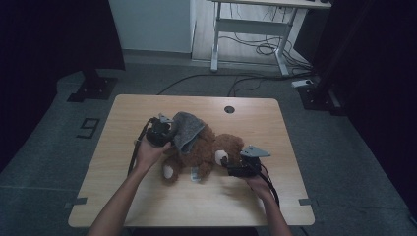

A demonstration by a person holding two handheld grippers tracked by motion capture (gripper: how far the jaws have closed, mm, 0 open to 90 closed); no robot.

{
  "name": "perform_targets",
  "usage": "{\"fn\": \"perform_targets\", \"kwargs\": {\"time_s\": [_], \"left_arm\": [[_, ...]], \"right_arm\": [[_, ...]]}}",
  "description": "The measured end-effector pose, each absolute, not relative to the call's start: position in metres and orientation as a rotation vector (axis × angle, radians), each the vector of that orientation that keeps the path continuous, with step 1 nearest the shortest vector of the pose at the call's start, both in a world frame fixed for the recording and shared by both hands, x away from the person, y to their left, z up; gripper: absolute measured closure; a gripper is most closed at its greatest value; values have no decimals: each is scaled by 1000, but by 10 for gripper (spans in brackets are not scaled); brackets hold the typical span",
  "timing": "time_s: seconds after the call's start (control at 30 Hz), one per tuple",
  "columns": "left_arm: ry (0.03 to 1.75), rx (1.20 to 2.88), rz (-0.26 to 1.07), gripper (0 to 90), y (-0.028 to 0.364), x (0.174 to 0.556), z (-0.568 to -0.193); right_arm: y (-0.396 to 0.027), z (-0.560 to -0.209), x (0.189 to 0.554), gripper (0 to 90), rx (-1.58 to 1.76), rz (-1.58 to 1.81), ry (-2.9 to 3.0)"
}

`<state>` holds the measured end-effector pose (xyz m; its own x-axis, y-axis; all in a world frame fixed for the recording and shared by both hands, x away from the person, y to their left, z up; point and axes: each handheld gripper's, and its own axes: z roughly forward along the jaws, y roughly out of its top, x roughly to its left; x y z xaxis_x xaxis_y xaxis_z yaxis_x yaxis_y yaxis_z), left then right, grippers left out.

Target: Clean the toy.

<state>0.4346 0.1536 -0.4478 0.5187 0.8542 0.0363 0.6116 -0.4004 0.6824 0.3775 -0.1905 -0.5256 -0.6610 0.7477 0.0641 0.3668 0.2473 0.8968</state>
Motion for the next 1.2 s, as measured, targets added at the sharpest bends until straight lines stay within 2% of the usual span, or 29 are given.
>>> {"fn": "perform_targets", "kwargs": {"time_s": [0.13,0.33,0.47,0.67,0.77,0.9,0.97,1.07,1.2], "left_arm": [[1215,2131,518,807,168,432,-451],[1152,2080,531,807,157,426,-431],[1050,2021,479,807,133,421,-402],[911,2049,447,805,68,422,-384],[873,2092,409,805,30,430,-390],[882,2128,312,805,-3,442,-405],[881,2157,318,805,-16,445,-414],[885,2207,374,805,-26,447,-427],[896,2210,408,806,-18,445,-430]], "right_arm": [[-190,-526,378,191,1019,1386,2149],[-191,-526,379,191,1036,1396,2146],[-191,-527,380,191,1042,1398,2141],[-191,-527,380,191,1048,1400,2137],[-191,-527,379,191,1046,1399,2137],[-191,-527,379,191,1046,1400,2137],[-192,-527,379,191,1048,1400,2138],[-192,-528,379,191,1055,1399,2137],[-193,-529,380,191,1059,1394,2131]]}}
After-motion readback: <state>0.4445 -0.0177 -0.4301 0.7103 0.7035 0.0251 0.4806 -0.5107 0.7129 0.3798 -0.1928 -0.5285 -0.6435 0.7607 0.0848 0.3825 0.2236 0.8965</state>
